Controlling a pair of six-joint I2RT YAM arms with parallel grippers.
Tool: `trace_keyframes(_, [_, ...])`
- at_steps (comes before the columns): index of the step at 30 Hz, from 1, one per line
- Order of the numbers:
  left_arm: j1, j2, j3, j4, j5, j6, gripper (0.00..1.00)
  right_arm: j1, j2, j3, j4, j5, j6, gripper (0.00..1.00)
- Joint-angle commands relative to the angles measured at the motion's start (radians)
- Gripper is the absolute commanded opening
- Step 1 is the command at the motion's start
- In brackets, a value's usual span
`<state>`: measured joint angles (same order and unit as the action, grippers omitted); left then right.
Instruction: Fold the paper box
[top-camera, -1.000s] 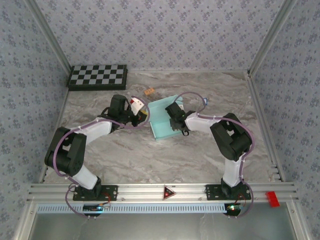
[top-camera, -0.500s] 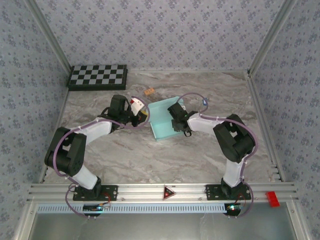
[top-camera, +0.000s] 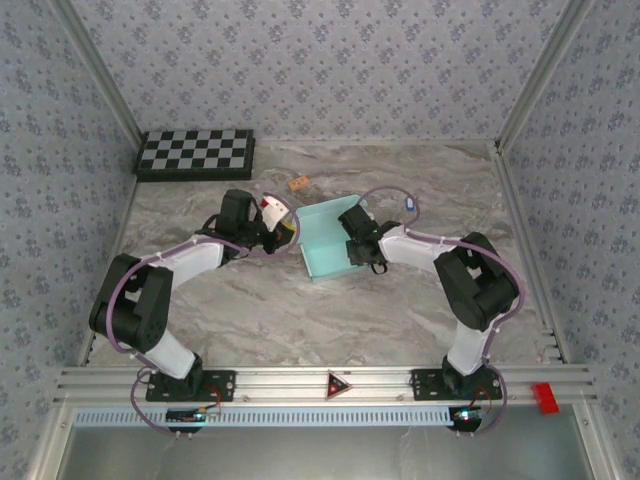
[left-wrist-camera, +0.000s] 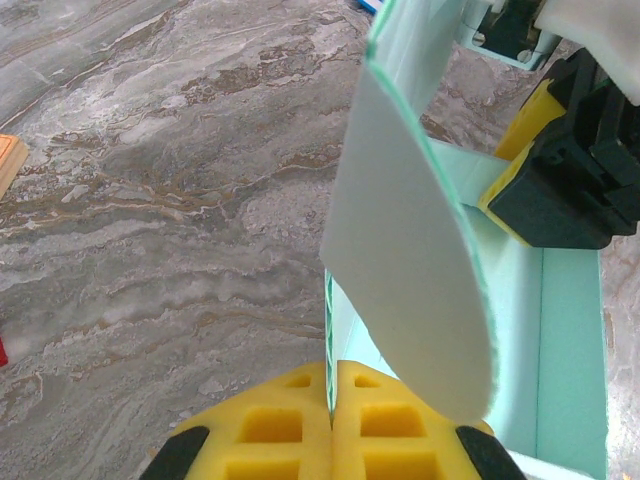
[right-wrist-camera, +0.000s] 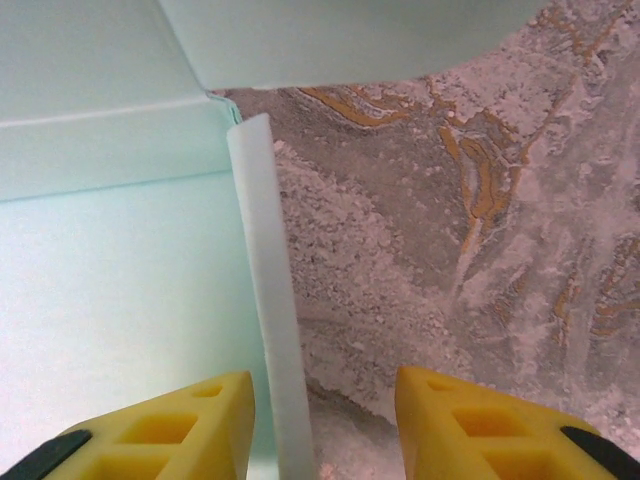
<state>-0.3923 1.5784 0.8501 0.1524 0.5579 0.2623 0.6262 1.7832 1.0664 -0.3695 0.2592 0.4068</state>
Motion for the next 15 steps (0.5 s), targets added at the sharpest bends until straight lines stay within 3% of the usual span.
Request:
trace_keyframes(1, [0.004, -0.007, 0.007, -0.059, 0.017, 0.026, 0.00, -0.010, -0.030, -0.006, -0.052, -0.010, -0.015, 0.43])
trace_keyframes(15, [0.004, -0.003, 0.008, -0.060, 0.016, 0.026, 0.00, -0.015, -0.008, -0.014, -0.076, 0.004, -0.036, 0.26])
